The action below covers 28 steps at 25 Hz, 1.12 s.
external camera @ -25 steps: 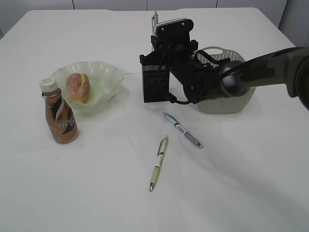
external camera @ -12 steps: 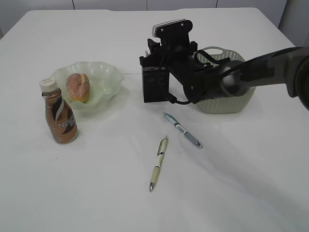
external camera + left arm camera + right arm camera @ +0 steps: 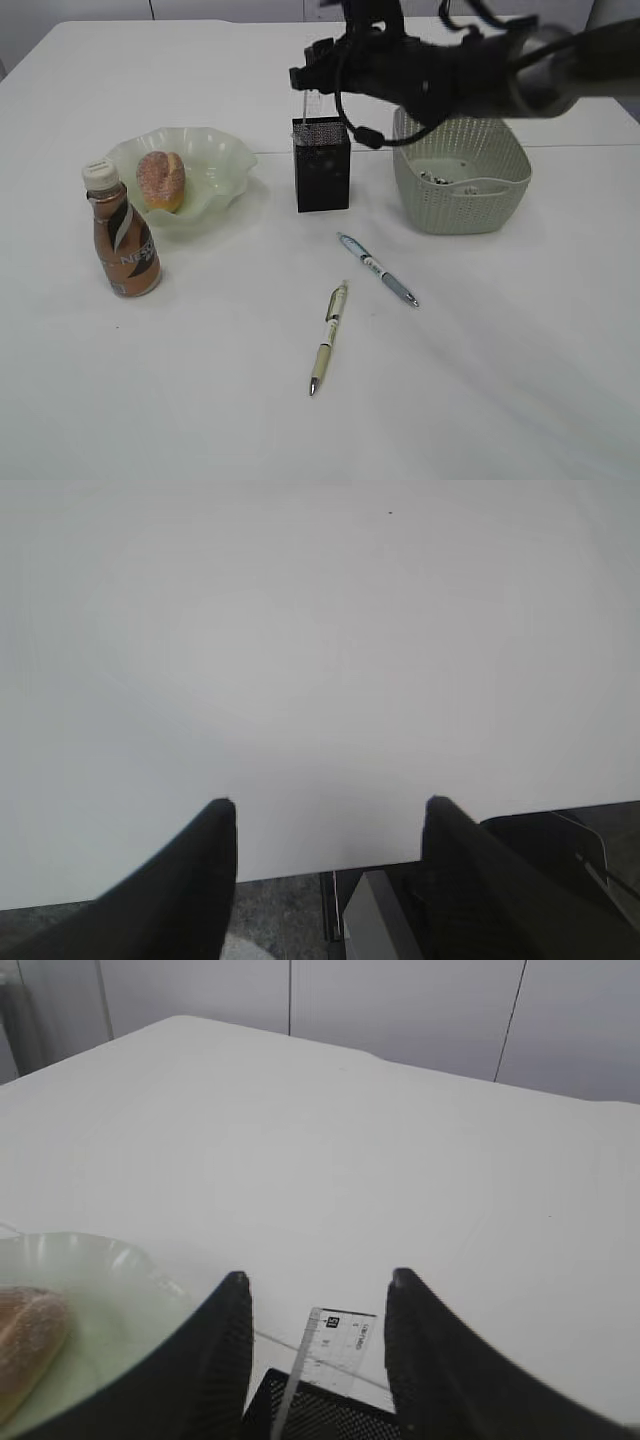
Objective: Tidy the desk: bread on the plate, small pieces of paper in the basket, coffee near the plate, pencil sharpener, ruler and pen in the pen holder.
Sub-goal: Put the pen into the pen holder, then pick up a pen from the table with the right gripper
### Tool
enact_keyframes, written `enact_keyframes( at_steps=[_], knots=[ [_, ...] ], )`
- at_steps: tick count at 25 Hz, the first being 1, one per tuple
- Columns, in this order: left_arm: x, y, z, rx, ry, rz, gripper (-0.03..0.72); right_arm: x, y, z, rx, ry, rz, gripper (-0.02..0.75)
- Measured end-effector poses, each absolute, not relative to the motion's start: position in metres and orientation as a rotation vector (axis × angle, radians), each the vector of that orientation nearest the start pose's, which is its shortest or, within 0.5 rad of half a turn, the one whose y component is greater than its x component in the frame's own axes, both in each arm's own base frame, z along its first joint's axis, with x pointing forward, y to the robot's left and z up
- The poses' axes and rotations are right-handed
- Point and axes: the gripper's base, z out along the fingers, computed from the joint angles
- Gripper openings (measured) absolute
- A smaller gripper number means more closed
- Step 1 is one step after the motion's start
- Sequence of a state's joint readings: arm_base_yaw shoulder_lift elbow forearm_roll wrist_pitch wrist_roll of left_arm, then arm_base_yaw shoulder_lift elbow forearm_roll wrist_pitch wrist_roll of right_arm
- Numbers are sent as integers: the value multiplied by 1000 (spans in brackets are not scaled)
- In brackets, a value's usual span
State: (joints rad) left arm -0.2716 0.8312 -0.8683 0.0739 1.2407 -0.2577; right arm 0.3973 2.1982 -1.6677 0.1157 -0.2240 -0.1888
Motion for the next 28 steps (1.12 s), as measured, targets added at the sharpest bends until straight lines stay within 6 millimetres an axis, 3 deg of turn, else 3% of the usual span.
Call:
enact_keyframes(
  at_steps=[5,10,16,20,28],
  knots=[
    [121,-27,329,29,2687,-63,424,452,191,276,-463,1926,232,354],
    [121,-27,329,29,2687,-63,424,418,182,302,-539,2165,261,354],
    [120,-30,329,24,2694,-108,424,398,179,306,-629,2426,289,355],
    [119,-33,329,19,2703,-162,424,398,180,305,-675,2532,288,355],
    [119,-33,329,21,2702,-161,424,403,184,270,-756,2754,272,355]
  ],
)
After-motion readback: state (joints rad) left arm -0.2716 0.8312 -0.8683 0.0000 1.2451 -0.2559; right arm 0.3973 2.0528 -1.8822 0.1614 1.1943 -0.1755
